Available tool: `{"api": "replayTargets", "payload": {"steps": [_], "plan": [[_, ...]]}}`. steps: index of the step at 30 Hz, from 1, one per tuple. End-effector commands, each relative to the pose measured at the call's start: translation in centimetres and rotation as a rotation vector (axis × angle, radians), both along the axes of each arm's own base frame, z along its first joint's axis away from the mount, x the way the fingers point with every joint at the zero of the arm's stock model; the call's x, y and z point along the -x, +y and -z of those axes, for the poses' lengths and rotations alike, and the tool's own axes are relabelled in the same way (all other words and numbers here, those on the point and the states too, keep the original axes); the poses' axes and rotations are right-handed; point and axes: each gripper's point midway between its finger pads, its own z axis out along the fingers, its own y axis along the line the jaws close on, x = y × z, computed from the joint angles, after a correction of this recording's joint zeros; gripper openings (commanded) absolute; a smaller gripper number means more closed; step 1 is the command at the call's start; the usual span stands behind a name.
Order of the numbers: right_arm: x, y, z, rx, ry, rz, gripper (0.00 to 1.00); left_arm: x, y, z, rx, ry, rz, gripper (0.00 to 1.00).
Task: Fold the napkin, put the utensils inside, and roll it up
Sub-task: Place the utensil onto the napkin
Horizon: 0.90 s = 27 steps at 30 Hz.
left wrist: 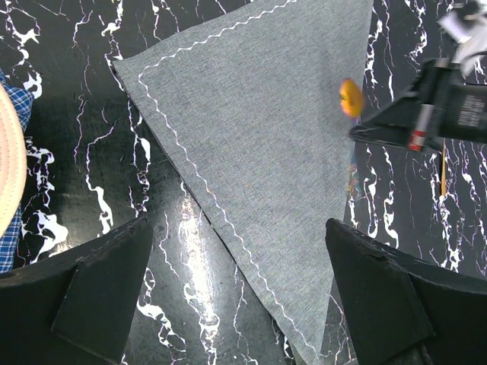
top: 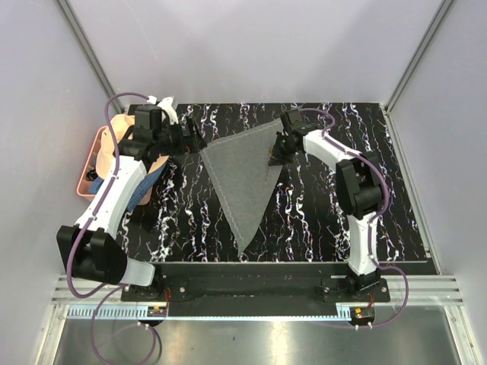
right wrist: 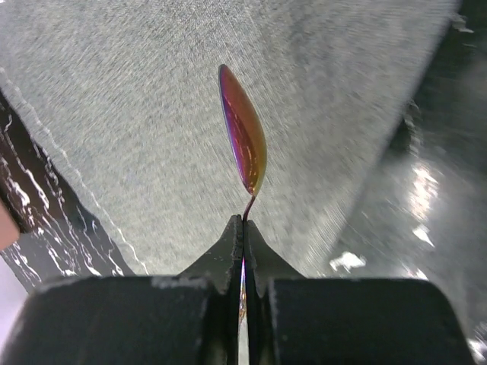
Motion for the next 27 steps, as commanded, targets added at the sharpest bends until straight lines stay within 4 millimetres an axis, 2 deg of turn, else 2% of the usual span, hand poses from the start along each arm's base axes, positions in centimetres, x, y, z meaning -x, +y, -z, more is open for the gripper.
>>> {"api": "replayTargets", "payload": {"steps": [1,2,8,20,21,22,24,25,27], "plan": [[-1.5,2.4,-0.2,-0.047,-0.004,0.003,0.00,-0.2,-0.2,-1.8,0.018,-0.071,0.010,0.99],[-1.7,2.4,0.7,-0.041,0.010,0.015,0.00,-0.2,-0.2,-1.8,0.018,-0.071,0.010,0.99],[-2.4,2.7,1.8,-0.031,0.014,0.043,0.00,-0.2,-0.3,-1.8,0.021,-0.068,0.011,0.99],[-2.4,3.0,2.9,-0.029,0.022,0.065,0.01,-0.2,-0.4,-1.7,0.029,-0.063,0.019,0.99],[-2.5,3.1,2.8,-0.032,0.018,0.064,0.06,-0.2,-0.5,-1.7,0.029,-0.061,0.020,0.99],[-2.4,3.3,2.3,-0.042,0.014,0.055,0.20,-0.2,-0.5,-1.7,0.030,-0.063,0.020,0.99],[-2.5,3.4,1.4,-0.053,-0.002,0.042,0.29,-0.2,-0.5,-1.7,0.028,-0.062,0.021,0.99],[-2.6,3.4,0.2,-0.060,-0.025,0.039,0.36,-0.2,-0.4,-1.7,0.027,-0.062,0.019,0.99],[-2.8,3.3,-1.7,-0.059,-0.073,0.026,0.43,-0.2,-0.4,-1.6,0.025,-0.061,0.019,0.99]]}}
